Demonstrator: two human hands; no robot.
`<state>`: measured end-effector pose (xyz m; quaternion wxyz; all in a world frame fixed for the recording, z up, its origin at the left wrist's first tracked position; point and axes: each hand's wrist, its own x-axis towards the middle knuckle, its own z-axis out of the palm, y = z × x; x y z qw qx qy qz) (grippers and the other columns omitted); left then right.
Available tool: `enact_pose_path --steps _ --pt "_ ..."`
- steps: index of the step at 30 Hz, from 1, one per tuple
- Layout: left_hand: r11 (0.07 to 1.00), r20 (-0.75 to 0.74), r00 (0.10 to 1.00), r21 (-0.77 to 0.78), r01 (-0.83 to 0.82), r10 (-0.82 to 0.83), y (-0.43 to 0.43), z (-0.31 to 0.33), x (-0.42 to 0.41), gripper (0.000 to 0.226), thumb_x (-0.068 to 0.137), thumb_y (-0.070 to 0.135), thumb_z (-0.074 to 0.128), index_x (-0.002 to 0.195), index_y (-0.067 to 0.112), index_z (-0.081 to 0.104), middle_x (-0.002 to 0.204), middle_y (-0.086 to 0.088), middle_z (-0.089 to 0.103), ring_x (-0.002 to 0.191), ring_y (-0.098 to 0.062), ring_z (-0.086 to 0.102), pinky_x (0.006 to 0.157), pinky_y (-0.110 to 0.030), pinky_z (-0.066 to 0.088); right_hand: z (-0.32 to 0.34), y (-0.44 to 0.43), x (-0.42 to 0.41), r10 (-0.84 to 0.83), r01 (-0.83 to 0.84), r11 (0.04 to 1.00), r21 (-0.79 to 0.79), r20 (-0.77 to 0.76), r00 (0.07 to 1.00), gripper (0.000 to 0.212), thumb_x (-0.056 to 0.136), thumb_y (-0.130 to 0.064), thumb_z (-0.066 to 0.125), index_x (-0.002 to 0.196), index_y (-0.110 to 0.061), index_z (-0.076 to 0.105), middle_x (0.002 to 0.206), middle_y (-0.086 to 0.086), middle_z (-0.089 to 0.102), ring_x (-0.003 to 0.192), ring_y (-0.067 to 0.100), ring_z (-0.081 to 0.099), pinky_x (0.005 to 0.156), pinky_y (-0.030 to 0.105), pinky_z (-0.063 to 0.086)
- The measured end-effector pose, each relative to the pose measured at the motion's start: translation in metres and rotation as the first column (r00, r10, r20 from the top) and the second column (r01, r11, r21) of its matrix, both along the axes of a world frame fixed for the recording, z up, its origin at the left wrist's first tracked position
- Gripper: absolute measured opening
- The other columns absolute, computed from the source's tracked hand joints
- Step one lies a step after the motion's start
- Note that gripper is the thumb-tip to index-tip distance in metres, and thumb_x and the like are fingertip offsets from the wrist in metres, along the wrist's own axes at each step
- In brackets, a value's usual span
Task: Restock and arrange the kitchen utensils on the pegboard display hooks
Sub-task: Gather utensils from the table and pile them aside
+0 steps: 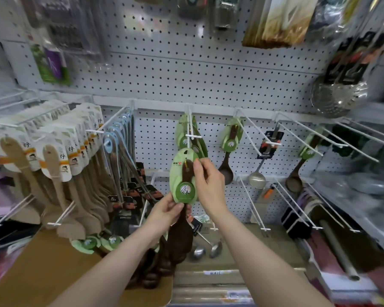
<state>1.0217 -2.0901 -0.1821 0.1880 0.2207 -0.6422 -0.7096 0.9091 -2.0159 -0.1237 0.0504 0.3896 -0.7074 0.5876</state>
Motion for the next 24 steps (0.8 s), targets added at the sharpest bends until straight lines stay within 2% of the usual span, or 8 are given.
enact_pose_path --steps 5,7,11,15,17,20,22,24 --pt "1.000 0.002 1.000 0.016 0.012 -0.012 -0.009 0.006 -0.011 0.022 0.100 0.001 0.042 0.117 0.006 0.055 0.097 -0.011 0.068 0.086 -0.014 0.067 0.066 -0.016 0.050 0.004 -0.011 -0.012 -0.054 0.054 0.998 0.013 0.048 0.997 0.029 0.101 -0.033 0.048 0.081 -0.014 0.055 0.068 0.000 0.058 0.066 0.017 0.053 0.066 0.040 0.044" --pt "1.000 0.008 1.000 0.014 0.008 -0.008 -0.014 0.007 -0.016 0.022 0.101 0.002 0.042 0.118 0.007 0.054 0.096 -0.011 0.067 0.088 -0.018 0.066 0.068 -0.019 0.051 0.004 -0.018 -0.018 -0.068 0.066 0.997 0.035 0.064 0.996 0.030 0.101 -0.036 0.048 0.081 -0.015 0.056 0.067 -0.002 0.058 0.066 0.016 0.053 0.066 0.039 0.044" --pt "0.997 0.037 0.996 0.024 -0.077 0.076 -0.026 0.010 -0.032 0.019 0.101 0.002 0.042 0.115 0.009 0.052 0.096 -0.012 0.068 0.086 -0.019 0.067 0.073 -0.021 0.055 0.008 -0.036 -0.036 -0.109 0.103 0.990 0.095 0.055 0.993 0.028 0.101 -0.036 0.048 0.079 -0.021 0.056 0.063 -0.006 0.055 0.063 0.014 0.050 0.060 0.033 0.034" --pt "0.985 0.095 0.981 -0.060 -0.165 0.170 -0.046 0.006 -0.055 0.018 0.099 0.007 0.047 0.117 0.006 0.051 0.096 -0.010 0.071 0.087 -0.017 0.069 0.079 -0.030 0.051 0.011 -0.052 -0.053 -0.097 0.089 0.991 0.104 0.080 0.992 0.029 0.101 -0.038 0.048 0.079 -0.020 0.057 0.066 -0.006 0.056 0.064 0.010 0.050 0.060 0.030 0.032" --pt "0.980 0.113 0.976 -0.078 -0.181 0.189 -0.051 0.004 -0.064 0.019 0.099 0.006 0.047 0.118 0.007 0.052 0.094 -0.008 0.070 0.081 -0.012 0.067 0.071 -0.021 0.047 0.008 -0.058 -0.058 -0.077 0.066 0.994 0.091 0.113 0.991 0.031 0.101 -0.038 0.048 0.078 -0.018 0.056 0.065 -0.006 0.055 0.063 0.009 0.049 0.061 0.032 0.035" --pt "0.979 0.116 0.974 -0.076 -0.187 0.195 -0.054 -0.001 -0.071 0.018 0.099 0.006 0.047 0.113 0.013 0.057 0.090 -0.001 0.069 0.077 -0.005 0.065 0.070 -0.015 0.047 -0.003 -0.060 -0.061 -0.039 0.028 0.997 0.072 0.163 0.986 0.035 0.102 -0.040 0.044 0.080 -0.017 0.058 0.069 -0.006 0.058 0.065 0.006 0.051 0.064 0.028 0.040" --pt "0.977 0.121 0.971 -0.095 -0.194 0.204 -0.056 -0.009 -0.070 0.015 0.099 0.010 0.050 0.108 0.018 0.059 0.094 0.003 0.067 0.090 -0.010 0.064 0.083 -0.020 0.049 -0.016 -0.057 -0.059 -0.034 0.020 0.997 0.080 0.180 0.983 0.033 0.104 -0.037 0.039 0.083 -0.019 0.057 0.072 -0.008 0.058 0.068 0.002 0.051 0.064 0.021 0.038" --pt "0.974 0.157 0.966 -0.127 -0.188 0.207 -0.054 -0.019 -0.063 0.018 0.098 0.013 0.053 0.113 0.019 0.060 0.110 0.000 0.066 0.109 -0.015 0.060 0.101 -0.030 0.044 -0.034 -0.053 -0.055 -0.068 0.047 0.991 0.124 0.171 0.983 0.031 0.105 -0.034 0.036 0.086 -0.019 0.054 0.073 -0.010 0.055 0.069 0.002 0.050 0.062 0.025 0.036"
